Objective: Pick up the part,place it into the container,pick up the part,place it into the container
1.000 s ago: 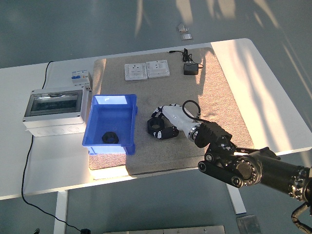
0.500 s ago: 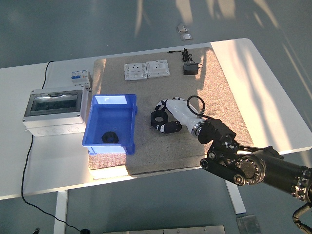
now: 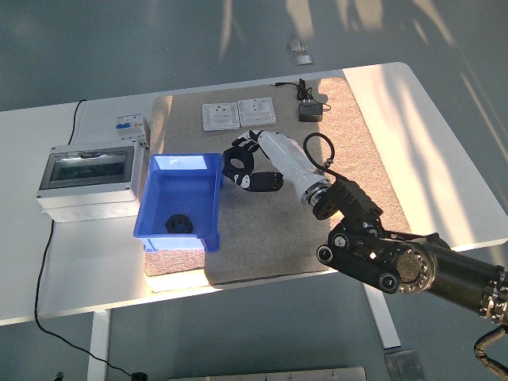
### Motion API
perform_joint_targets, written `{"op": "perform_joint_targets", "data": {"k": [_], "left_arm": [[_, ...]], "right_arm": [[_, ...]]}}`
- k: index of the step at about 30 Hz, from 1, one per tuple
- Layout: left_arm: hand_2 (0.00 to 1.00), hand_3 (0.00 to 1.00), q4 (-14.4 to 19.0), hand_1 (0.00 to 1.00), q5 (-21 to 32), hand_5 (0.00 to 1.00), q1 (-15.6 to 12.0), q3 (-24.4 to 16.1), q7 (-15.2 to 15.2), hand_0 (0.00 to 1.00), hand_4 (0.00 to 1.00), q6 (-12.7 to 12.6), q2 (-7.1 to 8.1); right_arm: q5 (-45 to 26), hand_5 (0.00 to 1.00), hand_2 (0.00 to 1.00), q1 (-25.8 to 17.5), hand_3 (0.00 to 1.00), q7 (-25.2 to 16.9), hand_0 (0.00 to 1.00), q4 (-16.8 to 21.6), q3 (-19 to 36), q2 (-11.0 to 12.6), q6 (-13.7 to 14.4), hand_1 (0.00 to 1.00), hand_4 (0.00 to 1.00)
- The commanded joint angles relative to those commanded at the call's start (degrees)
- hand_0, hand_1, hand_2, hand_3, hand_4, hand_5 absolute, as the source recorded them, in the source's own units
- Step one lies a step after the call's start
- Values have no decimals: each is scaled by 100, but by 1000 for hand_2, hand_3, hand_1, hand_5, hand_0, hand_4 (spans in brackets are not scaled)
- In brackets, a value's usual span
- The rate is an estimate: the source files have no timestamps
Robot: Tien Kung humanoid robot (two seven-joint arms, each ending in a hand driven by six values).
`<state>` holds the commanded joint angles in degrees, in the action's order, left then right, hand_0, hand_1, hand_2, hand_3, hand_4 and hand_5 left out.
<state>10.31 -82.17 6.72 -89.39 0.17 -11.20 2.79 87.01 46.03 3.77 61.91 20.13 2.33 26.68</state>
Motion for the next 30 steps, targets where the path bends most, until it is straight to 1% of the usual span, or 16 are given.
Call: {"op": "perform_joint_targets", "data": {"k": [1, 4, 7, 9, 11, 12, 17, 18, 23, 24, 29, 30], "left_arm": [[699, 673, 0, 659, 1, 802, 2, 0, 0, 667, 735, -1, 1], [699, 673, 0, 659, 14, 802, 20, 0, 1, 667, 735, -7, 6], [699, 672, 0, 659, 42, 803, 30, 9, -2, 668, 735, -13, 9], [699, 672, 0, 659, 65, 803, 30, 18, -2, 668, 735, -17, 12], [699, 672, 0, 659, 76, 803, 31, 20, -1, 668, 735, -20, 13], [699, 672, 0, 659, 77, 804, 32, 20, -1, 668, 734, -21, 14], [699, 672, 0, 659, 91, 804, 33, 24, -2, 668, 734, -27, 15], [700, 672, 0, 659, 89, 805, 33, 23, -1, 668, 734, -27, 15], [700, 672, 0, 659, 72, 805, 34, 16, 2, 668, 734, -26, 20], [700, 672, 0, 659, 70, 804, 35, 16, 2, 667, 733, -26, 22], [700, 672, 0, 659, 72, 804, 38, 24, 4, 667, 733, -28, 28], [700, 671, 0, 659, 64, 804, 39, 24, 5, 667, 731, -27, 28]], "right_arm": [[56, 2, 611, 40, 347, 10, 781, 101, -60, -9, -72, 635, 438], [432, 2, 611, 222, 347, 179, 781, 341, -344, -54, -471, 635, 438], [745, 2, 638, 332, 365, 295, 803, 350, -527, -92, -788, 646, 423], [903, 2, 638, 382, 365, 325, 803, 330, -599, -112, -883, 646, 423], [980, 2, 638, 419, 365, 314, 803, 303, -653, -132, -870, 646, 423], [996, 2, 704, 429, 560, 304, 864, 291, -671, -139, -849, 736, 403], [960, 2, 704, 453, 560, 239, 864, 210, -719, -165, -730, 736, 403], [937, 2, 763, 456, 677, 228, 881, 195, -725, -169, -720, 796, 409], [858, 2, 763, 466, 677, 185, 881, 156, -742, -177, -741, 796, 409], [857, 2, 887, 467, 884, 188, 959, 152, -738, -175, -761, 894, 428], [818, 2, 887, 442, 884, 159, 959, 129, -680, -148, -735, 894, 428], [778, 2, 942, 420, 975, 127, 998, 124, -642, -134, -680, 930, 437]]}}
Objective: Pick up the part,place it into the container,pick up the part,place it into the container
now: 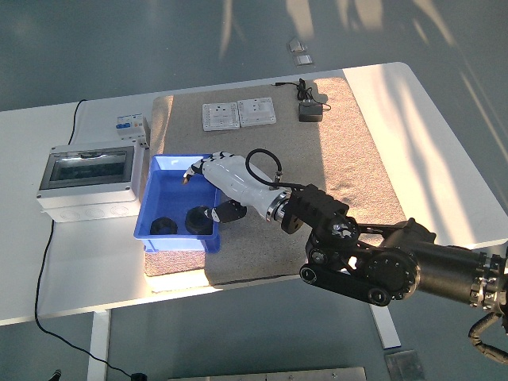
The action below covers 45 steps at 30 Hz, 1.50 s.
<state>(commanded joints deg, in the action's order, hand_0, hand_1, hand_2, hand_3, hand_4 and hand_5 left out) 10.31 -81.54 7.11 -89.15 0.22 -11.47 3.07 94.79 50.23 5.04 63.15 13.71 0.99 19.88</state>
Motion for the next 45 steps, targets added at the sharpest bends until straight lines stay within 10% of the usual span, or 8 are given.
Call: {"op": "perform_joint_targets", "data": {"k": [11, 20, 30, 45], "left_arm": [[700, 670, 0, 659, 72, 803, -37, 73, -10, 667, 730, -8, -41], [700, 667, 0, 658, 239, 800, -160, 103, -28, 666, 730, -49, -96], [684, 664, 0, 656, 13, 797, -190, 0, 51, 666, 729, -80, -119], [650, 661, 0, 657, 80, 786, -197, 75, 142, 665, 728, -61, -127]], "right_arm": [[-1320, 2, 928, -1164, 957, -1064, 979, 301, 1450, 745, 1075, 919, 451], [-2909, 135, 785, -2799, 801, -2402, 805, 1005, 3130, 1349, 1243, 770, 571], [-4444, 232, 637, -4118, 645, -3555, 704, 1074, 4540, 1247, 989, 516, 592], [-6181, 212, 582, -4275, 613, -4202, 663, 1075, 5100, 1159, 872, 449, 582]]}}
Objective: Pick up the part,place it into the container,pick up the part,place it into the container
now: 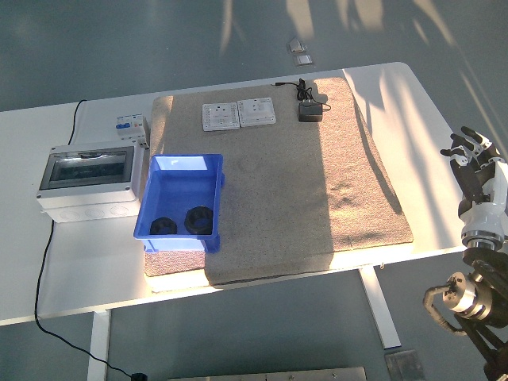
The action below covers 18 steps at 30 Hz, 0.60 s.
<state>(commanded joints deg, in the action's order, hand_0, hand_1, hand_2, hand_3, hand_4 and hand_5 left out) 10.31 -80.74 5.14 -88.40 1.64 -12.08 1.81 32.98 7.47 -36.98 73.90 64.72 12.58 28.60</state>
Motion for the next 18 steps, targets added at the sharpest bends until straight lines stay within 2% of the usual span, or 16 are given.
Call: {"op": "perform_joint_targets", "data": {"k": [8, 9, 14, 15, 18], "left_arm": [[679, 662, 0, 658, -75, 783, 1, 4, 51, 665, 727, -7, -13], [609, 654, 0, 656, -79, 781, 3, 7, 54, 665, 726, -4, -16], [609, 654, 0, 656, -107, 781, 33, 39, 39, 665, 726, 29, -42], [577, 657, 0, 655, -101, 779, 41, 50, 30, 665, 726, 36, -45], [577, 657, 0, 655, -113, 779, 62, 69, 14, 665, 726, 56, -44]], "right_arm": [[-660, 240, 559, 14, 599, 0, 647, -81, 58, -9, -36, 424, 607], [-718, 272, 481, 15, 546, 0, 616, -86, 67, -6, -47, 357, 614], [-1024, 272, 481, -9, 546, 0, 616, -116, 136, 8, -101, 357, 614], [-1048, 291, 420, -16, 486, 0, 597, -117, 150, 9, -107, 313, 610], [-1065, 291, 420, -25, 486, 0, 597, -113, 183, 8, -112, 313, 610]]}}
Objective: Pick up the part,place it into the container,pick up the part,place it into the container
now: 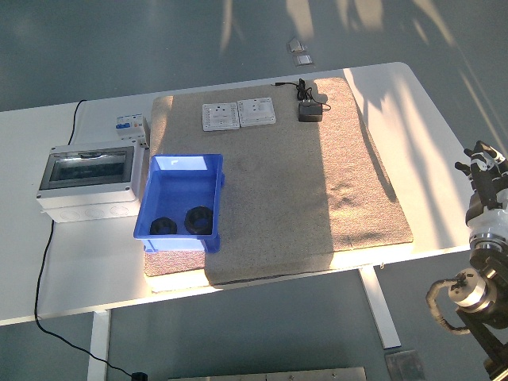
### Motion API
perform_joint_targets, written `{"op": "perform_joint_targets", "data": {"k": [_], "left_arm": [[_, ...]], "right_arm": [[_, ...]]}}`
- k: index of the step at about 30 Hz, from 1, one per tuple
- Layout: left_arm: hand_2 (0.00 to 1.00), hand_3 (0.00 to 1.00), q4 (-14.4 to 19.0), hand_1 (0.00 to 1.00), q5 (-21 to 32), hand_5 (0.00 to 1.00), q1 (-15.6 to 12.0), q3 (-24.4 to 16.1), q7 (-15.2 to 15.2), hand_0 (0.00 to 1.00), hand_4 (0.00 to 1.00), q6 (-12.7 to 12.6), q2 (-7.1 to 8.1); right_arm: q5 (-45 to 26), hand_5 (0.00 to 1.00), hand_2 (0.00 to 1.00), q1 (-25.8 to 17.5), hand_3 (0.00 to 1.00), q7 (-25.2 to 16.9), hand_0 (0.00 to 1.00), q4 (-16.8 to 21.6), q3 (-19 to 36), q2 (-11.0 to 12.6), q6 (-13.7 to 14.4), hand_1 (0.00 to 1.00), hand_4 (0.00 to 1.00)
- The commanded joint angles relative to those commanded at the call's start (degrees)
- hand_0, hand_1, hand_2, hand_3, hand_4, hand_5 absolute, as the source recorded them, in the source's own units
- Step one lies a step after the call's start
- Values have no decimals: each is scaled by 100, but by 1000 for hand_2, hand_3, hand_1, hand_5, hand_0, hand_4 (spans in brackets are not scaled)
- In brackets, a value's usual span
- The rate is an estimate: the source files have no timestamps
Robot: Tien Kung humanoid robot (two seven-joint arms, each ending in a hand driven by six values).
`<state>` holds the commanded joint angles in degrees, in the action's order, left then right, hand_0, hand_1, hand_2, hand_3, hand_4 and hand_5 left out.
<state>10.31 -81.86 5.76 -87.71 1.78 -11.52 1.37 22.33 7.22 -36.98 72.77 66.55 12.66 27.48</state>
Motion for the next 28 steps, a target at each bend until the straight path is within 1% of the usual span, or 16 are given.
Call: {"op": "perform_joint_targets", "data": {"k": [2, 3, 4, 9, 10, 14, 15, 21, 22, 28], "left_arm": [[577, 657, 0, 655, -10, 779, 13, 4, -5, 665, 726, 7, 5], [577, 657, 0, 655, -8, 779, 18, 6, -6, 665, 726, 8, 9], [631, 657, 0, 656, -1, 776, 23, 11, -6, 665, 725, 9, 14], [631, 657, 0, 656, 24, 776, 33, 25, 4, 665, 725, 13, 34], [652, 657, 0, 657, 23, 771, 36, 25, 5, 666, 727, 14, 38], [652, 657, 0, 657, 14, 771, 50, 18, 5, 666, 727, 15, 48], [663, 657, 0, 656, 12, 768, 56, 16, 5, 667, 726, 16, 51], [663, 657, 0, 656, -36, 768, 65, -8, 6, 667, 726, 19, 68], [665, 658, 0, 656, -42, 765, 65, -12, 6, 667, 726, 20, 69], [665, 658, 0, 656, -60, 765, 58, -16, 1, 667, 726, 22, 73]], "right_arm": [[12, 291, 420, 1, 486, 0, 597, 6, 10, 0, 3, 313, 610], [21, 294, 405, 2, 470, 0, 579, 9, 13, -1, 4, 302, 610], [39, 294, 405, 5, 470, 0, 579, 13, 16, -4, 5, 302, 610], [83, 294, 405, 24, 470, 0, 579, 14, -7, -25, -25, 302, 610], [82, 309, 400, 30, 460, 0, 581, 11, -16, -29, -31, 296, 607], [35, 309, 400, 49, 460, 0, 581, -19, -50, -36, -40, 296, 607], [11, 330, 280, 52, 345, 0, 523, -31, -59, -35, -41, 189, 607], [-76, 330, 280, 57, 345, 0, 523, -68, -72, -30, -47, 189, 607], [-83, 339, 248, 57, 308, 0, 496, -72, -73, -29, -49, 169, 604], [-110, 339, 248, 54, 308, 0, 496, -94, -99, -34, -66, 169, 604]]}}
